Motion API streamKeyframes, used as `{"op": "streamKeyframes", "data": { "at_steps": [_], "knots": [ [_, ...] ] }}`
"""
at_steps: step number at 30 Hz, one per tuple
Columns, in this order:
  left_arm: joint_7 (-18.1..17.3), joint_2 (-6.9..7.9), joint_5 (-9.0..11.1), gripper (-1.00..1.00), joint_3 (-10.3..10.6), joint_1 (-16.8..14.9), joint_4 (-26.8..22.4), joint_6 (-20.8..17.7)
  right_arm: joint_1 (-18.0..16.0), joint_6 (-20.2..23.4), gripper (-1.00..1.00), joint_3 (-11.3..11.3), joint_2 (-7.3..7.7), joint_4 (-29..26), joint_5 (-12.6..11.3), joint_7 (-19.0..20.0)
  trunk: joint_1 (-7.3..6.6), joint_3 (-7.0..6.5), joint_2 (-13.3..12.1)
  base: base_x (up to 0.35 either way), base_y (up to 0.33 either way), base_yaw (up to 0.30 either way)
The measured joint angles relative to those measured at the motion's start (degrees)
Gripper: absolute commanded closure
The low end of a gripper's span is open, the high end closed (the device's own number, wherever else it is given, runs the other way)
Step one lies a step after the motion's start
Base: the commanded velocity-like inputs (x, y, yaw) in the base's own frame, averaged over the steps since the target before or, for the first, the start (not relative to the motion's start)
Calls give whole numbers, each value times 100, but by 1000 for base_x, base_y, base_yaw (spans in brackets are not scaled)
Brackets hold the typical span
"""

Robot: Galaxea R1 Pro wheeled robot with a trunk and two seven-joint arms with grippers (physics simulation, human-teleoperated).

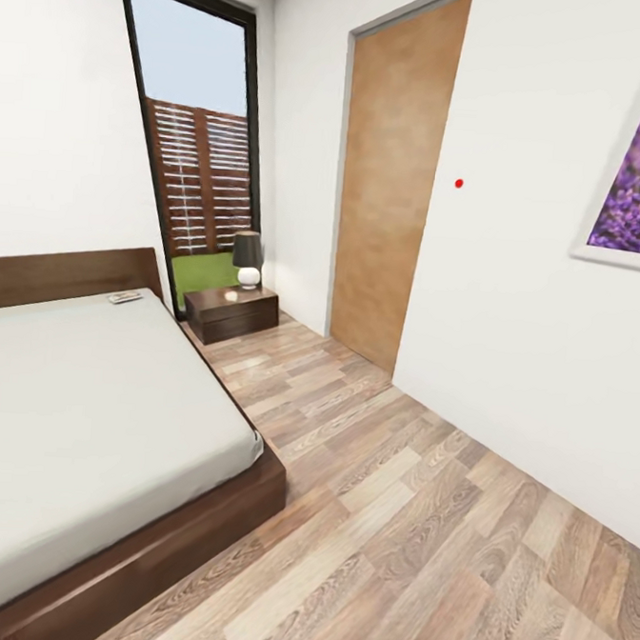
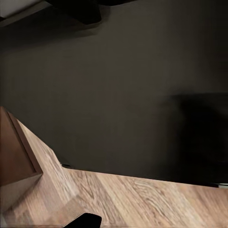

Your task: In the bedroom, move the book from the bed onto either nightstand, and place the two sandals side by side next to the bed.

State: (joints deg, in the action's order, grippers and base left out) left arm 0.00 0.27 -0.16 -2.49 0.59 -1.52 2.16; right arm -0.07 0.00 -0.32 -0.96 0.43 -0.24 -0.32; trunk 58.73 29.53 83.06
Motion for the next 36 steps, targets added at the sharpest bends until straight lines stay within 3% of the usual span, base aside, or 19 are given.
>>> {"op": "streamKeyframes", "data": {
  "at_steps": [36],
  "knots": [
    [0, 0, 0, -100, 0, 0, -3, 4, 0, 0, -100, 8, 0, 0, 0, 0, 0, 78, 0, 0, 0, 238]
  ]
}}
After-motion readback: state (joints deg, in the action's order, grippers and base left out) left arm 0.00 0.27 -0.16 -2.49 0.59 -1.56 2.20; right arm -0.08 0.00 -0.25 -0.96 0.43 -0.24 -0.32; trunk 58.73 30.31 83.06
